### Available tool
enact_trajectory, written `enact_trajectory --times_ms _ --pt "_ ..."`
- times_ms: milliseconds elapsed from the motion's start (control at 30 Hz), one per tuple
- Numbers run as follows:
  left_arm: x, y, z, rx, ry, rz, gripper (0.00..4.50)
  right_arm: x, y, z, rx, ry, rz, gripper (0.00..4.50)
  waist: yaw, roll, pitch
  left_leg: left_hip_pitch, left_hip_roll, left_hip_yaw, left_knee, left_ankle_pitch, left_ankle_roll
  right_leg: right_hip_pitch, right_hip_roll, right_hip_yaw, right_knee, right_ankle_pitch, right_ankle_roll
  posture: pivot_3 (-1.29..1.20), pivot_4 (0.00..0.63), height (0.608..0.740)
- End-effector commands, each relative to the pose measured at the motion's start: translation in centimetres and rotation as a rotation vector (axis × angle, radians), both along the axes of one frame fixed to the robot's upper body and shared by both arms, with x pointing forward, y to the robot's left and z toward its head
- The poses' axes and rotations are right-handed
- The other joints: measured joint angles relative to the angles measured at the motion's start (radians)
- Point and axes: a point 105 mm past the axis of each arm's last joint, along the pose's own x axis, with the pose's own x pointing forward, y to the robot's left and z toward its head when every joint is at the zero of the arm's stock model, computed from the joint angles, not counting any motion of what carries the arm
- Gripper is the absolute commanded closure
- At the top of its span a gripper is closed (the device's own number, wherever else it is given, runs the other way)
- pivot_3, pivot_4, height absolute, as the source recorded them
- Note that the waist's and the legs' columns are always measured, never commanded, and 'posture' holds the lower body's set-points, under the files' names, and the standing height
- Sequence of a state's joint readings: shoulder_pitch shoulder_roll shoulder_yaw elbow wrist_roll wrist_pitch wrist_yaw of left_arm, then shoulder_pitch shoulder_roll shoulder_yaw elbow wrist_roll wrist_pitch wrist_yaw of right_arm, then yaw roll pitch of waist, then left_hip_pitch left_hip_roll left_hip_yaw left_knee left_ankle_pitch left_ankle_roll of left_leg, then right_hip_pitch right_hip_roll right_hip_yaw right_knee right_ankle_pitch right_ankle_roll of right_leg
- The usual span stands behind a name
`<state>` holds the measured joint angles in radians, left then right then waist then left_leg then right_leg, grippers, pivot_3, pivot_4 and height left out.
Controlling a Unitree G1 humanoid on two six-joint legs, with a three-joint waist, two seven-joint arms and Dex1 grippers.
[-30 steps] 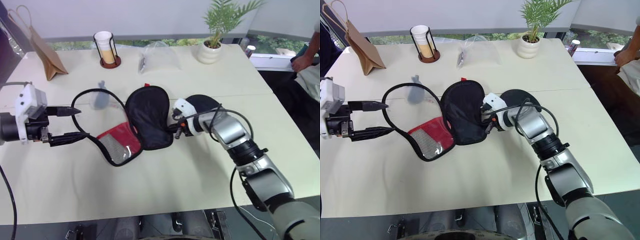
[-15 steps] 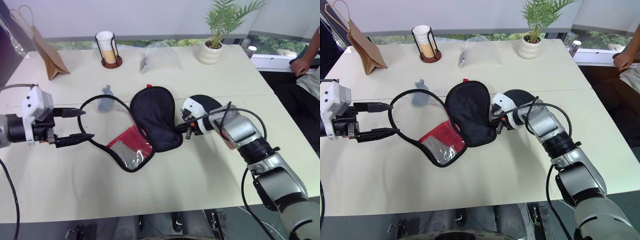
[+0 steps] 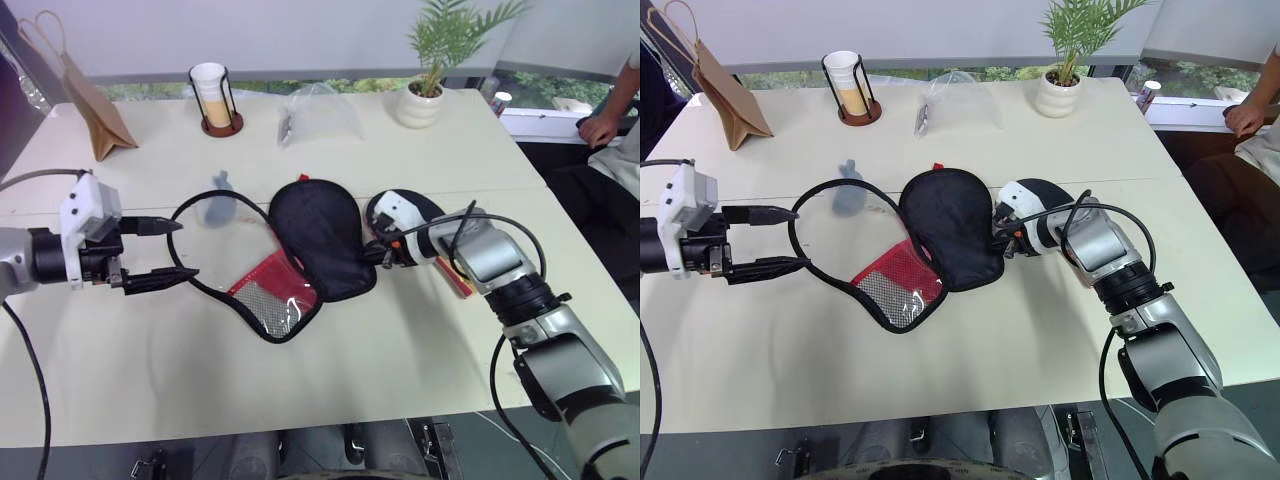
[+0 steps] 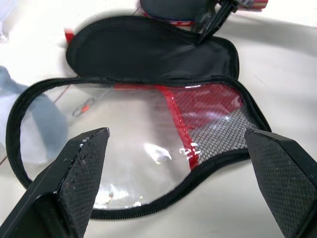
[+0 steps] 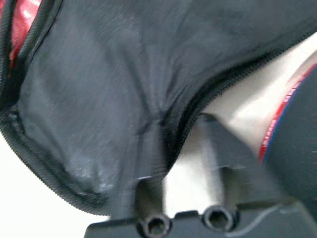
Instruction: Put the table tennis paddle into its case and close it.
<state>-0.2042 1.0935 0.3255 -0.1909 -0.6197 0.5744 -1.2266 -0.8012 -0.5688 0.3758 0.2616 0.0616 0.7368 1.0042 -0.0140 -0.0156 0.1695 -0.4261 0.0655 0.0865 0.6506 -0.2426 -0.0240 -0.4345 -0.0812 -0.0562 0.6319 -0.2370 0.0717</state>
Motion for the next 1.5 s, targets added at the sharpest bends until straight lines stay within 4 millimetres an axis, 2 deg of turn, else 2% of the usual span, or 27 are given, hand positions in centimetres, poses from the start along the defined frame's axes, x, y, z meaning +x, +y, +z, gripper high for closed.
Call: enact_trajectory --times_ms 33,100,133,200,300,367,433,567,667,767,967,1067,1233,1267,1333,1433,1500 --pt "0.1 -0.3 0.5 0.003 -0.027 -0.013 0.0 0.9 -0.8 3.5 0.062 -0.084 -0.07 1.07 0.0 0.0 0.0 0.0 0.0 0.0 0.0 0.0 0.0 0.0 0.0 0.0 0.0 0.0 0.0 0.0 0.15 0.74" --pt "0.1 -0.4 0.5 -0.001 -0.026 -0.016 0.0 0.9 -1.2 5.1 0.086 -0.114 -0.093 0.04 0.003 0.0 0.0 0.0 0.0 0.0 0.0 0.0 0.0 0.0 0.0 0.0 0.0 0.0 0.001 0.0 0.15 0.74" --pt "0.1 -0.5 0.4 -0.002 -0.025 -0.018 0.0 0.7 -1.5 6.1 0.097 -0.136 -0.103 0.04 0.004 0.0 0.0 0.0 0.0 0.0 0.0 0.0 0.0 0.0 0.0 0.0 0.0 0.0 0.001 0.0 0.15 0.74" --pt "0.1 -0.7 0.4 -0.009 -0.023 -0.027 0.0 0.1 -3.4 8.6 0.119 -0.192 -0.171 0.04 0.004 0.0 0.0 -0.001 0.0 0.0 0.0 0.0 0.0 0.0 0.0 0.0 0.0 0.0 0.001 0.0 0.15 0.74" --pt "0.2 -1.0 0.4 -0.02 -0.021 -0.041 0.0 -1.3 -6.2 9.8 0.099 -0.216 -0.275 0.04 0.006 0.0 0.0 -0.001 0.0 0.0 0.0 0.0 0.0 -0.001 0.0 0.0 0.0 0.0 0.0 0.0 0.15 0.74" --pt "0.3 -1.3 0.3 -0.022 -0.019 -0.054 0.0 -2.2 -8.3 9.3 0.057 -0.21 -0.357 0.04 0.009 -0.001 0.0 -0.001 0.0 0.0 -0.001 0.0 0.0 0.0 0.0 0.0 0.0 0.0 0.001 0.0 0.15 0.74" --pt "0.6 -1.6 0.2 -0.027 -0.019 -0.065 0.0 -3.2 -9.7 8.0 0.032 -0.172 -0.416 0.04 0.005 -0.001 -0.001 -0.001 0.0 -0.001 -0.001 0.0 0.0 0.0 0.0 -0.001 -0.001 0.0 0.0 0.0 0.15 0.74" --pt "1.0 -1.9 0.2 -0.033 -0.022 -0.08 0.0 -4.1 -11.1 5.6 -0.003 -0.124 -0.48 0.04 -0.005 0.0 0.0 0.0 0.0 0.0 0.0 0.0 0.0 0.0 0.0 0.0 0.0 -0.001 -0.001 0.0 0.15 0.74" --pt "1.4 -2.3 0.1 -0.035 -0.025 -0.092 0.0 -4.1 -12.2 3.0 -0.002 -0.068 -0.56 0.04 -0.002 0.0 0.0 0.001 0.0 0.0 0.0 0.0 0.0 0.0 0.0 0.0 0.001 -0.001 -0.001 0.0 0.15 0.74" --pt "1.6 -2.4 0.2 -0.032 -0.029 -0.099 0.0 -4.1 -12.6 1.5 -0.015 -0.042 -0.591 0.04 0.001 0.0 0.0 0.001 0.0 0.0 0.0 0.0 0.0 0.0 0.001 0.0 0.001 0.0 -0.001 0.0 0.15 0.74" --pt "1.6 -2.3 0.4 -0.028 -0.036 -0.094 0.0 -4.0 -12.7 0.0 0.006 -0.001 -0.623 0.04 0.002 -0.001 0.0 0.0 0.0 0.0 0.0 0.0 0.0 0.0 0.001 0.001 0.0 0.0 0.001 0.0 0.15 0.74" --pt "1.5 -2.2 0.3 -0.026 -0.037 -0.089 0.0 -3.8 -12.7 -0.1 0.025 0.001 -0.645 0.85 -0.002 -0.001 0.0 0.001 0.0 -0.001 0.001 0.0 0.0 0.001 0.001 0.001 0.001 0.0 0.001 0.0 0.15 0.74" --pt "1.5 -2.1 0.3 -0.028 -0.037 -0.084 0.0 -3.9 -12.7 1.0 0.034 -0.022 -0.643 3.27 0.002 -0.001 0.0 0.001 0.0 -0.001 0.002 0.0 0.0 0.002 0.001 0.001 0.001 0.0 0.0 0.0 0.15 0.74" --pt "1.6 -2.1 0.3 -0.029 -0.037 -0.084 0.0 -3.9 -12.6 1.2 0.034 -0.026 -0.639 3.6 0.003 -0.001 0.0 0.001 0.0 -0.001 0.002 0.0 0.0 0.002 0.001 0.001 0.001 0.0 0.0 0.0 0.15 0.74" --pt "1.7 -2.1 0.2 -0.03 -0.036 -0.085 0.0 -3.9 -12.5 2.1 0.021 -0.058 -0.632 3.58 0.004 -0.001 0.0 0.001 0.0 -0.001 0.002 0.0 0.0 0.002 0.001 0.001 0.0 0.0 0.0 0.0 0.15 0.74" --pt "2.2 -2.3 0.3 -0.037 -0.041 -0.091 0.0 -3.7 -12.3 4.7 0.02 -0.126 -0.64 3.58 0.003 0.0 0.0 0.0 0.0 -0.001 0.002 0.0 0.0 0.002 0.001 0.001 0.0 0.0 0.0 0.0 0.15 0.74" --pt "2.5 -2.6 0.2 -0.041 -0.045 -0.099 0.0 -3.8 -11.5 6.7 0.048 -0.165 -0.626 3.58 0.003 0.0 0.0 0.0 0.0 -0.001 0.002 0.0 0.0 0.001 0.001 0.001 0.001 0.0 0.0 0.0 0.15 0.74"
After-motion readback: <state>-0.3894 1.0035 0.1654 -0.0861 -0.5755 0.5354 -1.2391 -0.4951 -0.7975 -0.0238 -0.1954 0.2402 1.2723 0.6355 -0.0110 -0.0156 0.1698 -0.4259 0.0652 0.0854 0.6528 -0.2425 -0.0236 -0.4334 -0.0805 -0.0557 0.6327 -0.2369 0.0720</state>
